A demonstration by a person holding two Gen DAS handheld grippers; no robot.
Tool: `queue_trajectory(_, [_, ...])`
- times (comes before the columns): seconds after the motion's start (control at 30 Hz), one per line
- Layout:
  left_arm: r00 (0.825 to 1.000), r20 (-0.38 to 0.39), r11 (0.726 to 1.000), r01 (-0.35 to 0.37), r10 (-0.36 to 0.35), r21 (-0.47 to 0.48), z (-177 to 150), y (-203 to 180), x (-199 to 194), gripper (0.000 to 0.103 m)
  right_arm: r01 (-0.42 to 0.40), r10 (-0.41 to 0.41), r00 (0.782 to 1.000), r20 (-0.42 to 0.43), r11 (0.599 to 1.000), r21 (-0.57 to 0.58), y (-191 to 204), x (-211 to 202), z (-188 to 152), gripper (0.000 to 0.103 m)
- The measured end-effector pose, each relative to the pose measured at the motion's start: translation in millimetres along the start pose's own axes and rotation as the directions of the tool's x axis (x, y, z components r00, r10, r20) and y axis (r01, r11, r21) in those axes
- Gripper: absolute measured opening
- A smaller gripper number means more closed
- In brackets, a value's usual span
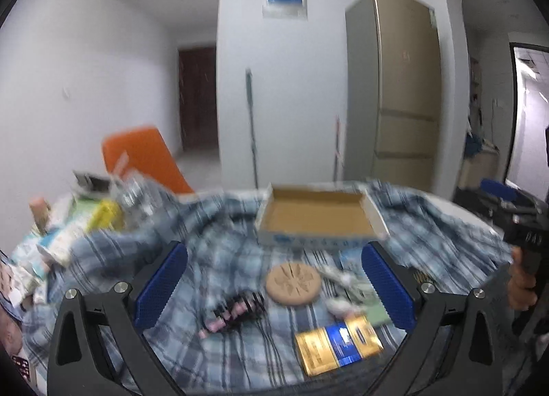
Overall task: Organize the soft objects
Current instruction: 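Grasp the gold cigarette pack with the left tool while the right tool grasps the black Face pack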
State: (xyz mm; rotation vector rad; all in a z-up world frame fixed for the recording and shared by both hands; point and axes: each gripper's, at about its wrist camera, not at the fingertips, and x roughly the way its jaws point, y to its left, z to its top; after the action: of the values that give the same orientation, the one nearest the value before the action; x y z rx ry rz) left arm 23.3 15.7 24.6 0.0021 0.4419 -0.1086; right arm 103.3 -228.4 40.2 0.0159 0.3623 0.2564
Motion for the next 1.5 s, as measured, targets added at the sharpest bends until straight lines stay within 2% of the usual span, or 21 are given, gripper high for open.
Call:
queue_trajectory(0.07, [0.996, -0.088, 1.0, -0.01, 0.009, -0.004, -4.4, -2.3, 8.6, 0.103, 0.012, -0.012, 1.0, -0.014, 1.0, 0.001, -2.4, 1.3, -1.7, 0.103])
queue_trajectory(0.17, [0.99, -0.12, 0.997, -0.076, 0.074, -0.014, -17.4, -8.6, 14.0, 0.103, 0.012, -0.011, 0.999, -0.037, 1.0, 0.021, -6.4, 7.3, -10.9, 0.103])
queue_trajectory(0.27, [0.982, -0.184, 0.997, -0.047, 0.034, -0.065, -28.8, -13.7, 22.0, 0.103, 0.02, -0.018, 0.997, -0.079, 0.999, 0.026, -8.3, 19.6, -20.1, 0.101])
queue_trajectory(0.4, [0.968, -0.251, 0.997, -0.038, 0.019, -0.072, -33.2, -25.9, 32.4, 0.103, 0.033, -0.032, 0.988, -0.153, 0.999, 0.001, -10.1, 34.0, -27.4, 0.1])
queue_trajectory(0.53, [0.938, -0.343, 0.993, 0.009, -0.049, -0.118, -37.6, -36.3, 55.1, 0.103, 0.044, -0.044, 0.975, -0.218, 0.999, -0.004, -16.6, 45.0, -33.6, 0.099])
queue_trajectory(0.7, [0.909, -0.414, 0.992, -0.015, -0.039, -0.127, -52.0, -41.2, 88.8, 0.103, 0.038, -0.035, 0.956, -0.292, 0.999, 0.004, -23.7, 58.9, -41.2, 0.095])
queue_trajectory(0.9, [0.896, -0.441, 0.992, -0.005, -0.053, -0.129, -70.9, -40.2, 98.2, 0.103, -0.023, 0.035, 0.915, -0.403, 0.999, 0.036, -32.8, 82.8, -47.4, 0.087])
queue_trajectory(1.0, [0.901, -0.433, 0.995, -0.018, -0.025, -0.094, -72.1, -43.5, 97.2, 0.103, -0.037, 0.046, 0.881, -0.471, 0.999, 0.028, -32.0, 97.7, -57.5, 0.083])
queue_trajectory(1.1, [0.905, -0.424, 0.998, 0.002, -0.031, -0.069, -72.1, -49.3, 95.5, 0.103, -0.059, 0.067, 0.851, -0.521, 0.998, 0.032, -30.6, 107.7, -68.3, 0.078])
queue_trajectory(1.23, [0.896, -0.442, 0.996, 0.009, -0.048, -0.089, -74.6, -47.4, 98.7, 0.103, -0.03, 0.044, 0.828, -0.559, 0.999, 0.033, -33.2, 117.6, -76.1, 0.065])
queue_trajectory(1.33, [0.883, -0.466, 0.995, 0.006, -0.053, -0.101, -77.3, -45.6, 103.6, 0.103, -0.04, 0.042, 0.814, -0.579, 0.999, 0.017, -30.4, 120.7, -79.2, 0.065])
queue_trajectory(1.4, [0.887, -0.458, 0.995, 0.008, -0.052, -0.098, -77.2, -46.4, 101.9, 0.103, -0.044, 0.037, 0.808, -0.588, 0.999, 0.002, -27.5, 122.7, -80.6, 0.063])
queue_trajectory(1.5, [0.891, -0.45, 0.995, 0.012, -0.054, -0.096, -77.1, -47.3, 100.3, 0.103, -0.047, 0.032, 0.793, -0.608, 0.999, -0.009, -24.8, 126.9, -83.9, 0.054])
